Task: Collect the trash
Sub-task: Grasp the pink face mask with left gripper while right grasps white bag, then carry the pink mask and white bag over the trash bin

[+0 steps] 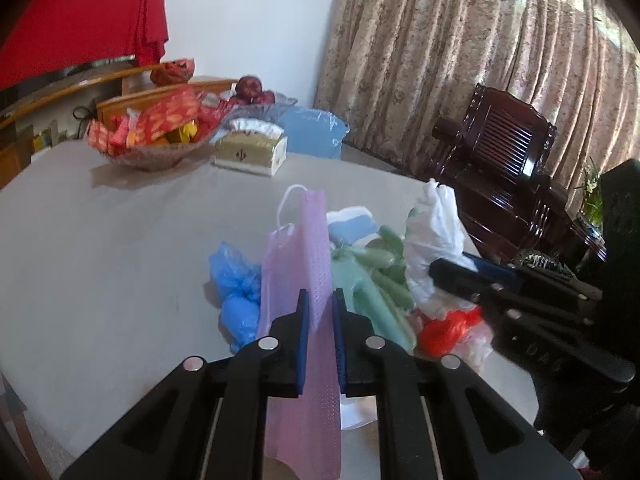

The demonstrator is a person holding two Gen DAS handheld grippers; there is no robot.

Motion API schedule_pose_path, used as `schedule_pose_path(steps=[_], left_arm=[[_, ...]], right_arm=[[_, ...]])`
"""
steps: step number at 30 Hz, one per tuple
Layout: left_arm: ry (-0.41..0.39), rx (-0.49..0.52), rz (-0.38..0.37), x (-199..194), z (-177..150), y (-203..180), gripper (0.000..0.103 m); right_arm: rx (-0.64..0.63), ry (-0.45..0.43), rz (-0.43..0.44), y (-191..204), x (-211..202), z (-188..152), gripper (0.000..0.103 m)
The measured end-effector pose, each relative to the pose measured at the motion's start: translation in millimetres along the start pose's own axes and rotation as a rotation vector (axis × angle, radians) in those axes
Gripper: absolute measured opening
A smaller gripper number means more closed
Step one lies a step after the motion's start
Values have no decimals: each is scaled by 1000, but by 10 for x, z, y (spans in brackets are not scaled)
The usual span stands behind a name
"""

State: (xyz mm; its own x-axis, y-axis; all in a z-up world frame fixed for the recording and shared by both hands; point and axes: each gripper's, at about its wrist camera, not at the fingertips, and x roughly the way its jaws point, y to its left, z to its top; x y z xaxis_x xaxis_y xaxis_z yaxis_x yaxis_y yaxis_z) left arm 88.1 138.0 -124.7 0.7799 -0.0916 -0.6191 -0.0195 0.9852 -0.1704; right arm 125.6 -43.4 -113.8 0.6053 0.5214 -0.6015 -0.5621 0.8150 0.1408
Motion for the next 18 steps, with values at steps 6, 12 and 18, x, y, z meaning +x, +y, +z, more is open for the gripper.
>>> schedule_pose_path(steps=[6,12,18], left_arm=[[-54,24,-17,-178,169,-169,9],[-96,56,-31,-314,309,-376,9],[-119,76,-65,-373,413,-588,8]], right_arm=[[20,-63,-14,-63,-307,131,23],[50,-109,-48,-170,-593,236,24],[71,-135,-93,-298,-880,229,24]])
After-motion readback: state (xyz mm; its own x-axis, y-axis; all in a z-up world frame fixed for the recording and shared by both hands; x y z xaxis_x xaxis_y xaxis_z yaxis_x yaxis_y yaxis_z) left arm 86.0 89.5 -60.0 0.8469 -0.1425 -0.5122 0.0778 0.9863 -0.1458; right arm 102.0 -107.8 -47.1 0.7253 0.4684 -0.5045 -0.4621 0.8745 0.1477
